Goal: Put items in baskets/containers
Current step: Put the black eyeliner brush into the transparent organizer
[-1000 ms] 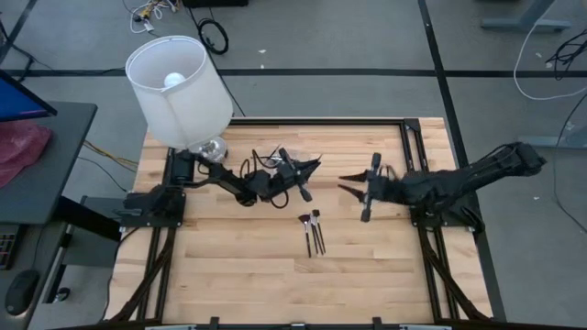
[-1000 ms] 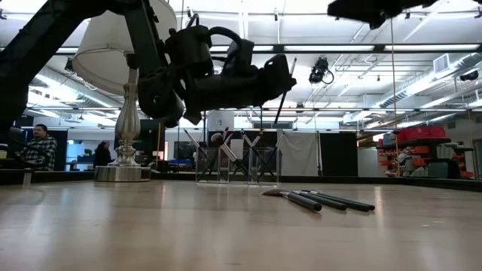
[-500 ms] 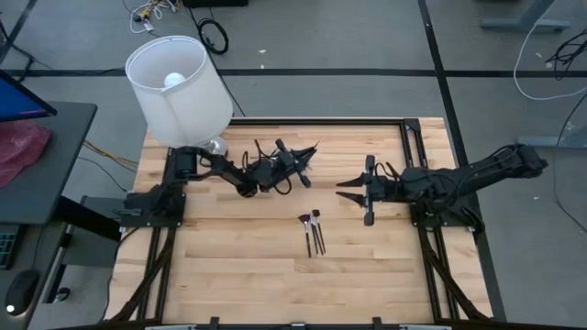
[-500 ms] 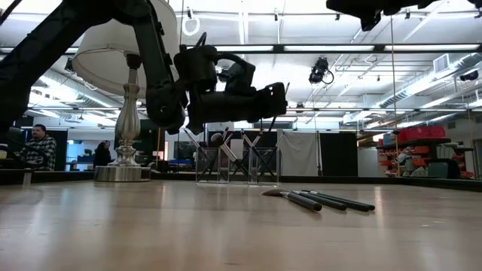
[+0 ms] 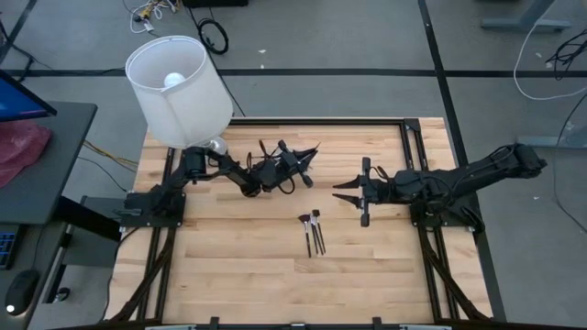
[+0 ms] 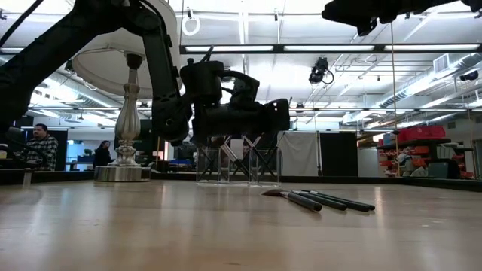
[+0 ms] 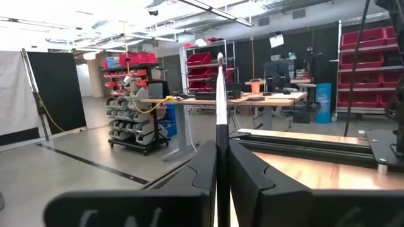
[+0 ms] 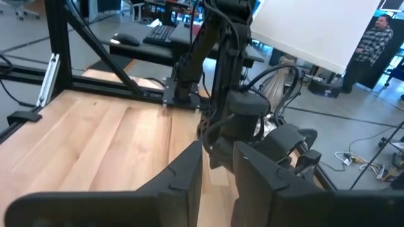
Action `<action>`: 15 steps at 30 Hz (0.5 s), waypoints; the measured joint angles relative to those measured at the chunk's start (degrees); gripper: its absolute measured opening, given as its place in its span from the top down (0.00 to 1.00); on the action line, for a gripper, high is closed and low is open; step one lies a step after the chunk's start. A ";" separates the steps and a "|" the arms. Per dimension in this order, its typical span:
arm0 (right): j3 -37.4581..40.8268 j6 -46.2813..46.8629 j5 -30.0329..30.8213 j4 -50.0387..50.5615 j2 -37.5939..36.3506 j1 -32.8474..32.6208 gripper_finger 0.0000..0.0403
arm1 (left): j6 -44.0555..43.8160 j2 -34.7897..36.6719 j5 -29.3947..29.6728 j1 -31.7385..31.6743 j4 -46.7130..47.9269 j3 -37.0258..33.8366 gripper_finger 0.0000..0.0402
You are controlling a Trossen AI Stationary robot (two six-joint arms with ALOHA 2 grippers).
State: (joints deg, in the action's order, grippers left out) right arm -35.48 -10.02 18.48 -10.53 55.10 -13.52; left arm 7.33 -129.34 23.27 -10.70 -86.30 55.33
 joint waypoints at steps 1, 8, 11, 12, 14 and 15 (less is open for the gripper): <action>0.02 0.00 0.00 0.14 0.12 0.00 0.77 | 0.00 0.00 0.02 0.00 0.16 0.00 0.91; 0.00 -0.04 0.02 0.68 0.21 0.00 0.77 | -0.07 0.02 0.04 0.06 1.34 -0.04 0.92; 0.00 -0.13 0.02 0.73 0.21 0.00 0.77 | -0.24 0.00 0.02 0.00 0.86 -0.08 0.91; 0.02 -0.12 0.03 0.74 0.21 0.00 0.77 | -0.24 -0.02 0.07 0.00 0.74 -0.08 0.90; 0.00 0.41 0.22 1.09 0.21 0.25 0.77 | -0.26 -0.02 0.85 0.02 0.69 -0.08 0.88; 0.16 1.21 1.09 1.36 0.21 0.67 0.77 | -0.26 -0.02 1.08 0.04 0.68 -0.08 0.87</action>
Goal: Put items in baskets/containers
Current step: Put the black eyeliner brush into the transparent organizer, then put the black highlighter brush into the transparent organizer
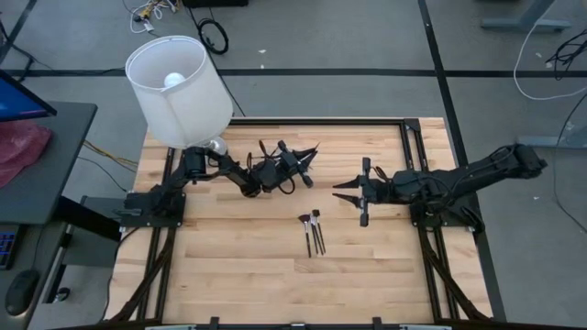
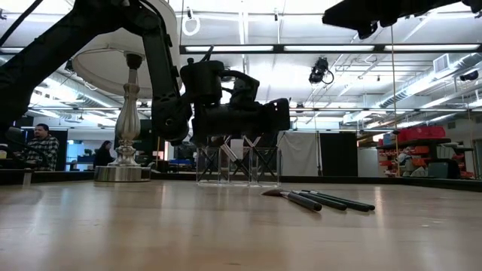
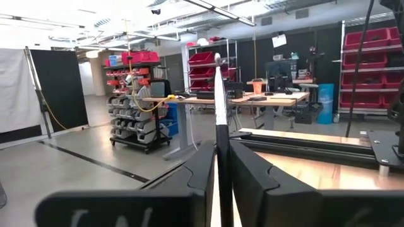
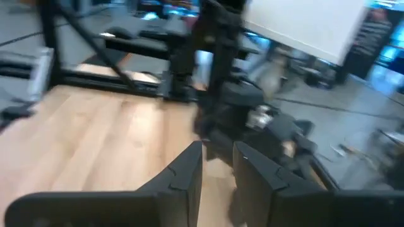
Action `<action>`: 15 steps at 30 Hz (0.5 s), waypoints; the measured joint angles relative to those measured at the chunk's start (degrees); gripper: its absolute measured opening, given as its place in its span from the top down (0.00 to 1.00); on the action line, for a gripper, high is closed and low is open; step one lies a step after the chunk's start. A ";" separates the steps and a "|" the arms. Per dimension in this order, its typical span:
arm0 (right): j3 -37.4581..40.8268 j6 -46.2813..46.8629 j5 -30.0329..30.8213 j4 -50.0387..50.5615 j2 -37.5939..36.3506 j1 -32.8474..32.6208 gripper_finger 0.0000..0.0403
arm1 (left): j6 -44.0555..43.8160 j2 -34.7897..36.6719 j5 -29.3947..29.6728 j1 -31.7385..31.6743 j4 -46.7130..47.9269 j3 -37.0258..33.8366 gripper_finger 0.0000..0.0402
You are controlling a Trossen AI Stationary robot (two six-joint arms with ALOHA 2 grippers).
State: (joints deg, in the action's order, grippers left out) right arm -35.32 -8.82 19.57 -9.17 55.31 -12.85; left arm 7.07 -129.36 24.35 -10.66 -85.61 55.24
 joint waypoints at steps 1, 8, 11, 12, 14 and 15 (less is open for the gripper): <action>0.76 0.87 1.79 -0.72 -0.02 0.73 0.77 | 0.00 0.00 0.05 0.00 -0.01 0.00 0.86; 15.32 8.60 0.84 -24.53 0.36 15.50 0.77 | 0.00 -0.02 0.30 0.04 -0.17 -0.02 0.83; 20.72 15.57 4.06 -29.63 2.03 23.58 0.78 | 0.00 -0.02 0.35 0.04 -0.29 -0.02 0.83; 21.78 17.58 3.82 -30.06 2.62 26.03 0.79 | -0.02 -0.04 0.39 0.04 -0.36 -0.02 0.83; 23.21 20.58 0.05 -29.67 4.00 29.92 0.81 | 0.01 -0.08 0.44 0.11 -1.13 -0.04 0.83; 23.67 21.32 -2.35 -29.19 4.84 31.32 0.81 | 0.24 -0.17 0.56 0.26 -1.86 -0.07 0.83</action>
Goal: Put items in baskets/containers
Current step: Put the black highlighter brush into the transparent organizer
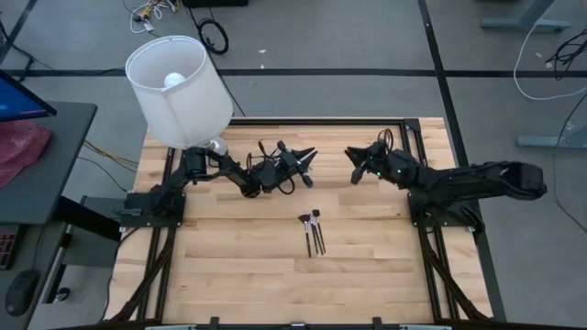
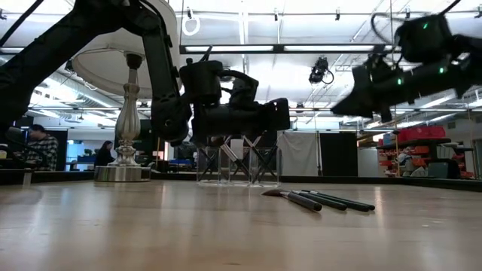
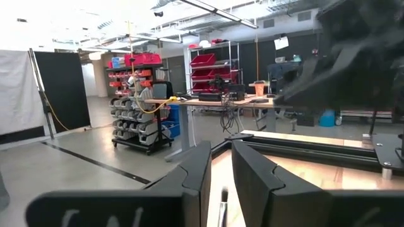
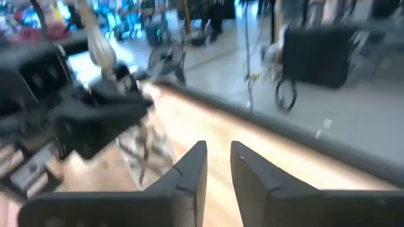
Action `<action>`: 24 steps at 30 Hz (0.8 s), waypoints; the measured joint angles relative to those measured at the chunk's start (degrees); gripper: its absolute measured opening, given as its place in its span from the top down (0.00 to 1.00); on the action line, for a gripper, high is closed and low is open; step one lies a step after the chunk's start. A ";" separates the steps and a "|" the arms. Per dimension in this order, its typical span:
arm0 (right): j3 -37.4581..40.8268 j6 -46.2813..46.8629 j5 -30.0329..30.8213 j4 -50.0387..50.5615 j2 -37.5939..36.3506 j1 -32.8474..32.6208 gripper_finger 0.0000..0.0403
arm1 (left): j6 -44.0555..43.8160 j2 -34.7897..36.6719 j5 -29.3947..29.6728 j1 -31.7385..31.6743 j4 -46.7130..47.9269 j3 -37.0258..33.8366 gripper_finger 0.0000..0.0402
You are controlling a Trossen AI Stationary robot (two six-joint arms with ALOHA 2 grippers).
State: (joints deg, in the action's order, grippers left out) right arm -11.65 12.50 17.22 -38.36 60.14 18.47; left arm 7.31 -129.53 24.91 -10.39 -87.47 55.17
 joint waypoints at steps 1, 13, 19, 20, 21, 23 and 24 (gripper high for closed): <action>0.36 0.51 -2.27 0.03 0.76 1.04 0.82 | 0.73 -0.08 0.07 0.08 -0.74 -0.07 0.83; 0.38 -5.81 -26.60 -2.94 2.75 -1.50 0.85 | 13.63 9.43 0.75 5.92 -2.02 -0.10 0.83; 0.38 -8.31 -30.24 -3.16 2.75 -9.07 0.85 | 16.57 18.22 1.28 11.67 14.06 -0.06 0.83; 0.38 -9.31 -29.27 -3.97 2.76 -10.55 0.85 | 15.32 19.73 1.57 12.70 18.98 -0.03 0.83; 0.36 -10.35 -28.33 -5.07 2.76 -12.03 0.85 | 13.85 21.22 1.80 13.70 24.28 0.01 0.83; 0.34 -11.53 -26.43 -6.39 2.75 -14.48 0.85 | 9.73 23.78 1.97 15.63 35.69 0.01 0.83; 0.34 -11.62 -25.55 -6.81 2.75 -15.47 0.85 | 7.18 24.72 1.94 16.50 40.42 0.01 0.83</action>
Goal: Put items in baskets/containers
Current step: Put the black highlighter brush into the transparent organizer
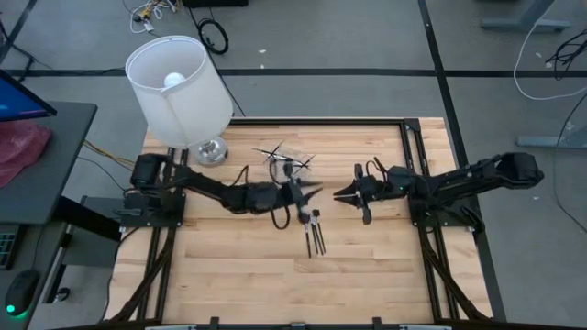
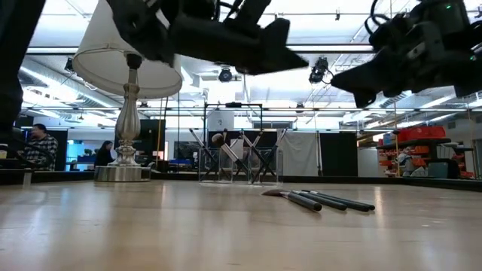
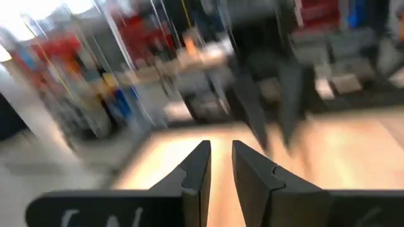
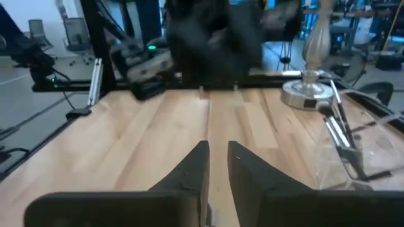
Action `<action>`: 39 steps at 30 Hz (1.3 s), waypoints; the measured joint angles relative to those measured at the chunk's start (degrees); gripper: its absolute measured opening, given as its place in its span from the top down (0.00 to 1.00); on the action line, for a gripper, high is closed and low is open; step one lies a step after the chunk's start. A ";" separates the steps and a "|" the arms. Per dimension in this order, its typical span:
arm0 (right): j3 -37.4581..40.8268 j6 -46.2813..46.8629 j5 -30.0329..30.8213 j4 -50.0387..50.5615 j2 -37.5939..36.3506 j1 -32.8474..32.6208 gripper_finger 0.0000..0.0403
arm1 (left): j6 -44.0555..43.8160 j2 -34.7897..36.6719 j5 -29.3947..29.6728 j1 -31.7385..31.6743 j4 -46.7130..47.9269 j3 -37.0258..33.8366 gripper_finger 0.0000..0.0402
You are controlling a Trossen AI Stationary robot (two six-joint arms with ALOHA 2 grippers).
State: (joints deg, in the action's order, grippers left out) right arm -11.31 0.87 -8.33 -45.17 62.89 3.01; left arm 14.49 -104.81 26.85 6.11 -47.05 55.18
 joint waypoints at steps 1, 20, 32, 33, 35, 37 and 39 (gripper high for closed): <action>0.00 0.06 1.00 -0.44 0.00 -0.74 0.85 | -3.63 0.63 0.08 0.84 4.06 0.00 0.83; -0.04 -0.91 4.26 6.19 4.33 -8.85 0.69 | -32.84 -2.19 -1.31 9.43 15.70 0.02 0.53; -0.11 5.98 7.60 -1.83 21.83 -17.30 0.55 | -42.82 -7.36 -1.78 10.80 14.41 0.11 0.53; -0.09 5.98 9.02 -1.82 23.30 -17.73 0.55 | -43.32 -7.46 -1.84 10.97 14.49 0.09 0.53; -0.97 7.31 11.61 -1.80 26.94 -18.41 0.55 | -46.39 -7.48 -1.89 11.33 14.58 0.09 0.54; -2.46 8.55 12.44 -1.86 30.13 -18.76 0.55 | -49.42 -7.48 -1.85 11.75 14.87 0.09 0.54; -4.57 8.82 12.59 -1.88 33.13 -18.97 0.55 | -51.62 -7.48 -0.98 12.50 15.68 0.09 0.54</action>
State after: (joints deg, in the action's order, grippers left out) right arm -15.88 9.69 4.27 -47.04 96.02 -15.97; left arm -37.13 -112.29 25.87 18.61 -31.36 55.27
